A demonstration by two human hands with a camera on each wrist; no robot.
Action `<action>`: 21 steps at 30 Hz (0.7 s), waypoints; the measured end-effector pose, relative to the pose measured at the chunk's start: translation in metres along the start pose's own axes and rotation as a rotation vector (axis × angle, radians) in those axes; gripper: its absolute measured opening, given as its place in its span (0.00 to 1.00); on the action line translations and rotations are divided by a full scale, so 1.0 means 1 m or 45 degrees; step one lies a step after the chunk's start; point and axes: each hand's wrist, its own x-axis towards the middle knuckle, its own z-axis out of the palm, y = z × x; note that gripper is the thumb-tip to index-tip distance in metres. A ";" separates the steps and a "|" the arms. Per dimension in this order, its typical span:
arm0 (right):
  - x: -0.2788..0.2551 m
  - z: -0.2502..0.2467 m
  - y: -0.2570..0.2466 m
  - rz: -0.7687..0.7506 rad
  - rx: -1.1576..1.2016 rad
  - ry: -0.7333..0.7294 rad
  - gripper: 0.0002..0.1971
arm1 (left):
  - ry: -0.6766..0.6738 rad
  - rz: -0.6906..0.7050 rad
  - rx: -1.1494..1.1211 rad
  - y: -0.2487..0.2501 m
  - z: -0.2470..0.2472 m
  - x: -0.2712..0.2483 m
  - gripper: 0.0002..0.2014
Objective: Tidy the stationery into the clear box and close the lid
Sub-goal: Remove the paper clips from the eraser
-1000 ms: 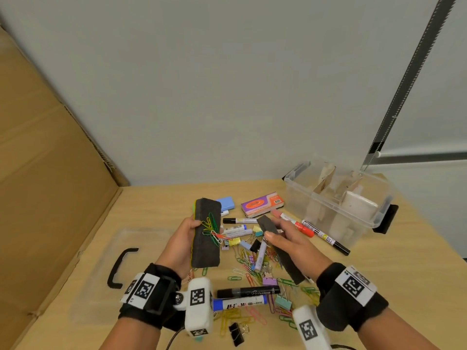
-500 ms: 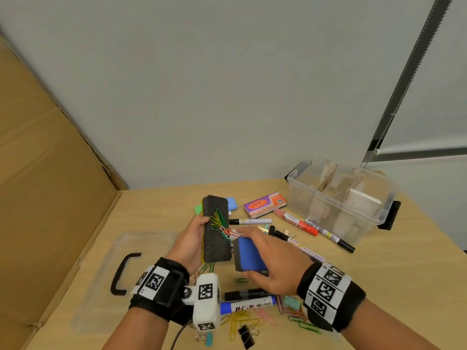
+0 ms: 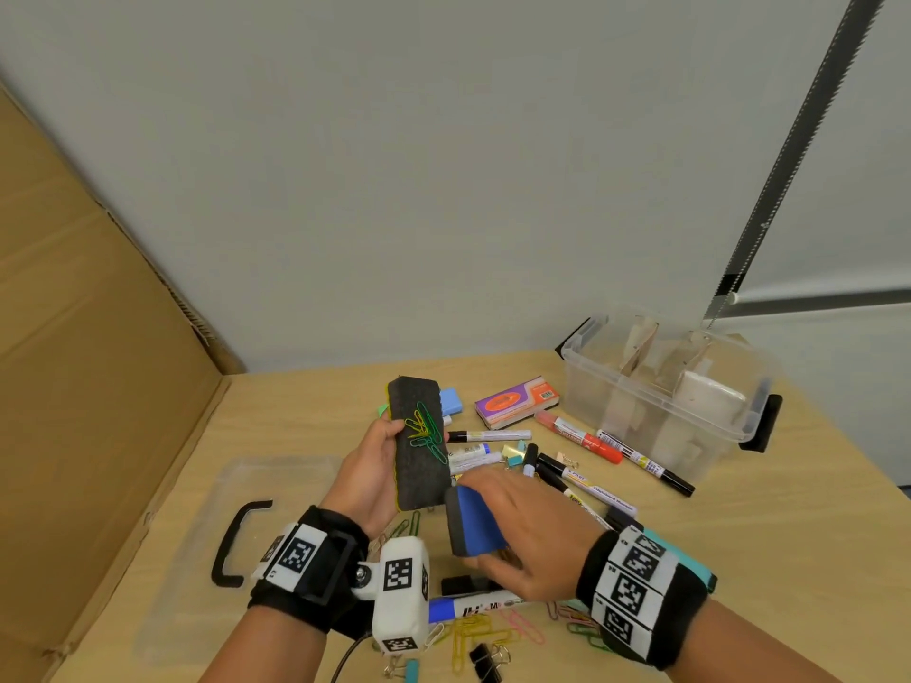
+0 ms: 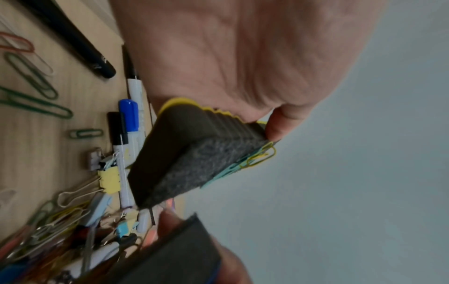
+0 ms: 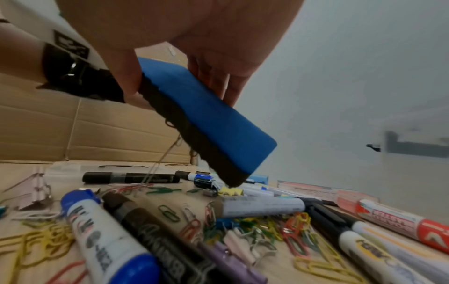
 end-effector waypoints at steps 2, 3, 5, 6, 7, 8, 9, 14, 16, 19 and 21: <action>0.000 -0.001 0.003 0.014 -0.011 0.027 0.35 | 0.005 -0.006 0.002 -0.003 0.001 -0.001 0.20; 0.001 -0.001 0.003 0.010 -0.021 0.034 0.36 | 0.005 -0.016 0.006 -0.004 0.002 -0.002 0.20; 0.005 0.000 0.001 -0.030 -0.037 0.040 0.37 | 0.002 -0.034 0.013 -0.007 0.005 -0.004 0.20; 0.007 0.001 -0.001 -0.051 -0.040 0.034 0.36 | -0.005 -0.043 0.004 -0.007 0.007 -0.004 0.19; 0.008 0.002 -0.002 -0.065 -0.040 0.024 0.36 | -0.009 -0.046 -0.010 -0.008 0.009 -0.005 0.19; 0.009 0.003 -0.003 -0.071 -0.041 0.019 0.35 | -0.010 -0.038 -0.018 -0.008 0.010 -0.005 0.19; 0.008 0.004 -0.002 -0.070 -0.045 0.021 0.34 | -0.008 -0.024 -0.021 -0.008 0.010 -0.005 0.19; -0.003 0.002 0.005 -0.028 -0.079 -0.052 0.36 | -0.031 0.052 -0.039 -0.007 0.004 -0.004 0.19; -0.004 0.000 0.006 -0.014 -0.088 -0.039 0.35 | -0.042 0.048 -0.040 -0.007 0.003 -0.004 0.19; -0.004 -0.002 0.007 -0.002 -0.109 0.007 0.35 | -0.024 0.041 -0.020 -0.009 0.005 -0.005 0.20; -0.002 -0.004 0.006 -0.012 -0.111 0.026 0.36 | 0.001 0.018 -0.023 -0.011 0.008 -0.007 0.20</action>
